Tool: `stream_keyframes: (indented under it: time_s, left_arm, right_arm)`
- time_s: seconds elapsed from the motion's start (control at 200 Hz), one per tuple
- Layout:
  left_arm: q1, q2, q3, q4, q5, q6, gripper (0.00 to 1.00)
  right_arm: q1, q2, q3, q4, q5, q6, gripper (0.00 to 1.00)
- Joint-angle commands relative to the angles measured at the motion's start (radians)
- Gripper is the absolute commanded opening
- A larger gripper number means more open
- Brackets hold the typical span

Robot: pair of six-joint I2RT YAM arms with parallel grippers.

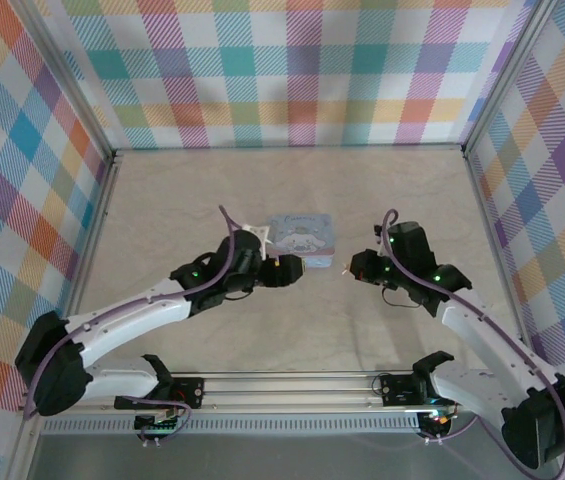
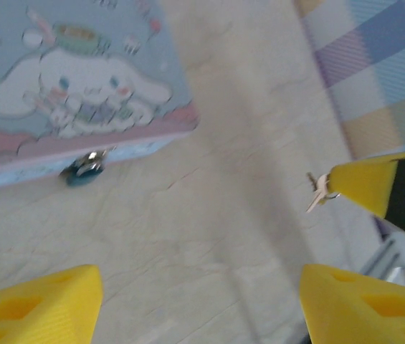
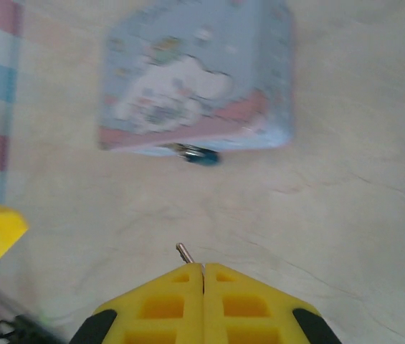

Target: Unlock a padlock with a key

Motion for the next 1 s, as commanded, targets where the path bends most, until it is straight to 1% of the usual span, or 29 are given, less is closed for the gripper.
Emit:
stream_keyframes:
  time_s: [0.0,0.08,0.15,0.305,0.385,0.52,0.855,0.995]
  left_arm:
    - [0.049,-0.036,0.039,0.087,0.174,-0.044,0.68]
    - [0.09,-0.045,0.037,0.157,0.266,-0.1,0.66]
    - [0.113,-0.053,0.039,0.212,0.316,-0.141,0.65]
    - [0.116,-0.045,0.068,0.262,0.395,-0.177,0.65]
    - [0.116,-0.039,0.079,0.256,0.402,-0.18,0.65]
    - [0.116,-0.033,0.072,0.306,0.421,-0.205,0.6]
    - [0.105,-0.029,0.061,0.288,0.428,-0.203,0.45]
    - [0.099,-0.028,0.055,0.298,0.425,-0.207,0.41]
  right_arm:
    - [0.02,-0.023,0.048,0.107,-0.138,-0.047,0.04]
    - [0.043,-0.029,0.068,0.151,-0.166,-0.06,0.04]
    - [0.063,-0.033,0.084,0.185,-0.18,-0.073,0.04]
    - [0.105,-0.032,0.106,0.249,-0.201,-0.088,0.04]
    - [0.133,-0.028,0.115,0.278,-0.205,-0.095,0.04]
    - [0.173,-0.019,0.126,0.288,-0.183,-0.101,0.04]
    - [0.186,-0.019,0.135,0.308,-0.179,-0.097,0.04]
    - [0.195,-0.007,0.139,0.309,-0.182,-0.099,0.04]
